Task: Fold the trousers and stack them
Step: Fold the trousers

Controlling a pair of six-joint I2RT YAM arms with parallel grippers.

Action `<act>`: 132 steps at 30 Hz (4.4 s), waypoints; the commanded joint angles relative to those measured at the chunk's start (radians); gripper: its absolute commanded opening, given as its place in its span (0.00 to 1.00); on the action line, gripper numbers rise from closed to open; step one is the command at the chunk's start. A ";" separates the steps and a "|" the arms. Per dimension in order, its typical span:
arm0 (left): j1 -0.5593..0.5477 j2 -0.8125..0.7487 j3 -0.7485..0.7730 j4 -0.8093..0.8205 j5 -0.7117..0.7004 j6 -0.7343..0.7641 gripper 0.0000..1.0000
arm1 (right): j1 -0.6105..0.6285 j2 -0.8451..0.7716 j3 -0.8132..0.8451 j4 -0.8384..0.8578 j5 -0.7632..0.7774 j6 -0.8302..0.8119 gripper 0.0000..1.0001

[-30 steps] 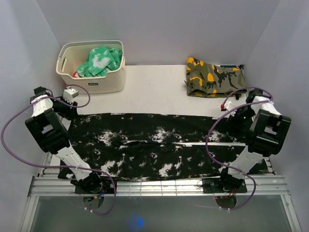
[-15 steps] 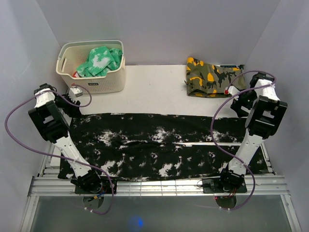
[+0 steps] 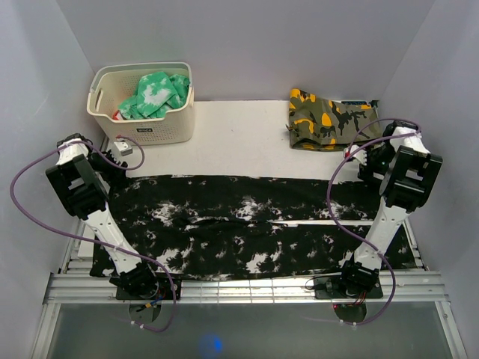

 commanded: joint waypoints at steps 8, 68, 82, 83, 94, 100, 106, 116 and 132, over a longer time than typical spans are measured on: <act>-0.001 -0.022 0.020 -0.001 0.039 0.033 0.68 | 0.009 0.043 -0.163 0.092 0.082 0.011 0.08; 0.422 -0.640 -0.845 0.149 0.003 0.449 0.00 | -0.795 -1.261 -1.157 0.075 -0.138 -0.817 0.08; 0.405 -0.435 -0.707 0.324 -0.061 0.029 0.00 | -0.746 -1.219 -1.366 0.509 -0.207 -0.822 0.08; 0.402 -0.427 -0.692 0.324 -0.053 0.004 0.00 | -0.703 -1.203 -1.352 0.546 -0.207 -0.765 0.08; 0.318 -0.294 -0.490 0.350 -0.159 -0.308 0.00 | -0.250 -0.917 -1.008 0.618 0.005 -0.245 0.08; 0.307 -0.228 -0.463 0.382 -0.254 -0.428 0.00 | -0.137 -0.808 -0.999 0.753 0.112 -0.162 0.08; 0.287 -0.249 -0.460 0.359 -0.234 -0.447 0.00 | -0.094 -0.676 -0.757 0.580 0.137 -0.124 0.08; 0.227 -0.290 -0.443 0.346 -0.211 -0.494 0.00 | -0.023 -0.530 -0.660 0.529 0.234 -0.056 0.08; 0.272 -0.343 -0.166 0.208 -0.069 -0.415 0.00 | -0.160 -0.608 -0.573 0.586 0.122 -0.056 0.08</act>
